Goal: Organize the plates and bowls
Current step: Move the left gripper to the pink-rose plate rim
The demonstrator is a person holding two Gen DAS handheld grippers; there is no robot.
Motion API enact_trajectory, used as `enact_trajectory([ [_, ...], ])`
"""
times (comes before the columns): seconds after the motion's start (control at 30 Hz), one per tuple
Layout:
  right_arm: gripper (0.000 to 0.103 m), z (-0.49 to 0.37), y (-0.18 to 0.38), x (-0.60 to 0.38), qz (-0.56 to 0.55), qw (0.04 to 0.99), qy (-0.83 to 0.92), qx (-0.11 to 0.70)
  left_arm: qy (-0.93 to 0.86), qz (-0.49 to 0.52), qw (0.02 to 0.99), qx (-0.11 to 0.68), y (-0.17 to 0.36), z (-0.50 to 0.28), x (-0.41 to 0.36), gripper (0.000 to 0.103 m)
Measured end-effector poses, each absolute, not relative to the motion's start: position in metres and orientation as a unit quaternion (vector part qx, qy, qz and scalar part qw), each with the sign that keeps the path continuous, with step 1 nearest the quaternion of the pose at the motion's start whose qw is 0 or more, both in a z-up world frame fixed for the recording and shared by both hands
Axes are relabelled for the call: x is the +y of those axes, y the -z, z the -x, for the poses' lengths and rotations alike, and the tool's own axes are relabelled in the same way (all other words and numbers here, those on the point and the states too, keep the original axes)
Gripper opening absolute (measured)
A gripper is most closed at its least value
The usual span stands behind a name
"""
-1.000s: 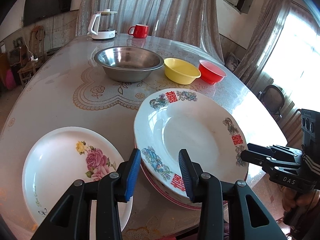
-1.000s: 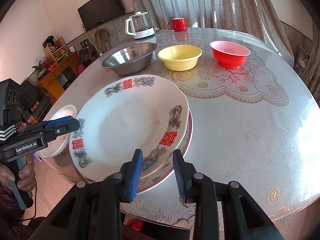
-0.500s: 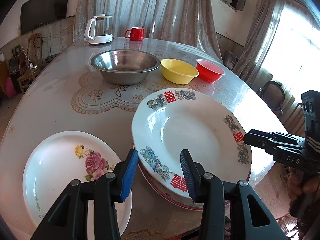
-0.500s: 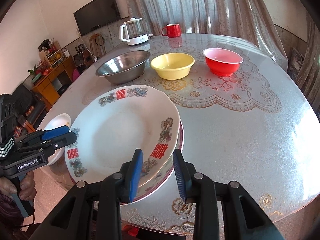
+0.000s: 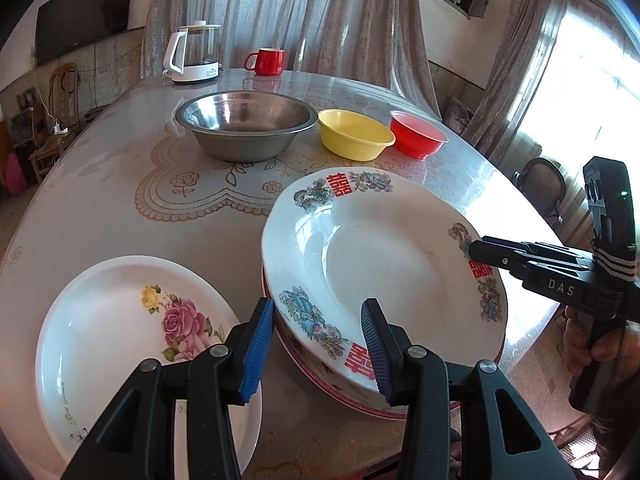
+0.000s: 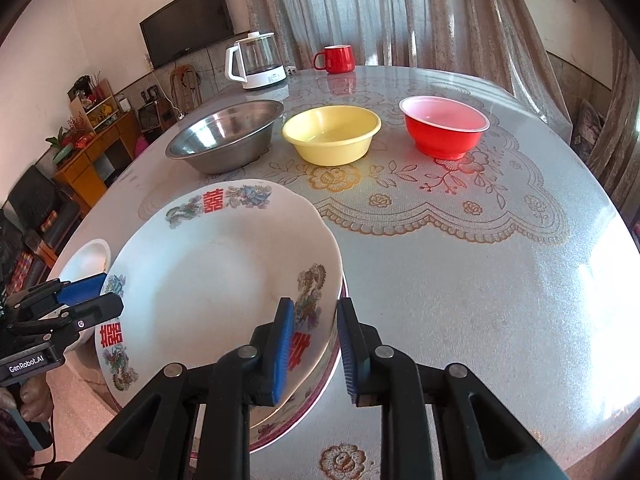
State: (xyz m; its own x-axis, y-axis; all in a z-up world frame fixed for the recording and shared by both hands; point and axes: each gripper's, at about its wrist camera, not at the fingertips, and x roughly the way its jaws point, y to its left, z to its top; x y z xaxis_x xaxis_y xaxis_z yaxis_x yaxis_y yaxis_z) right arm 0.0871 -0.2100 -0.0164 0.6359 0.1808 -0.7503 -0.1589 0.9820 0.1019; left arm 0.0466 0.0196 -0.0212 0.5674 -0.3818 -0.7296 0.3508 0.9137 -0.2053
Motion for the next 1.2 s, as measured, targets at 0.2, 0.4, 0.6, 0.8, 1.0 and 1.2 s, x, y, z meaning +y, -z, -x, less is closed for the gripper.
enact_trajectory([
  [0.2, 0.021, -0.079, 0.015, -0.210, -0.011, 0.902, -0.096, 0.420, 0.210, 0.018, 0.884, 0.417, 0.020, -0.040, 0.020, 0.044],
  [0.4, 0.021, -0.071, 0.015, -0.210, -0.009, 0.901, -0.097, 0.422, 0.219, 0.017, 0.883, 0.415, 0.020, -0.033, 0.020, 0.045],
  [0.6, 0.021, -0.070, 0.015, -0.211, -0.014, 0.900, -0.093, 0.425, 0.226, 0.033, 0.881, 0.415, 0.021, -0.029, 0.023, 0.046],
  [0.8, 0.022, -0.072, 0.015, -0.211, -0.019, 0.900, -0.086, 0.426, 0.216, 0.052, 0.882, 0.416, 0.021, -0.022, 0.039, 0.047],
  [1.0, 0.022, -0.066, -0.002, -0.209, -0.020, 0.914, -0.084, 0.395, 0.210, 0.083, 0.890, 0.397, 0.009, -0.011, 0.066, 0.047],
  [1.2, 0.022, -0.069, -0.014, -0.178, -0.023, 0.909, -0.165, 0.383, 0.168, 0.120, 0.902, 0.378, 0.000, -0.009, 0.103, 0.047],
])
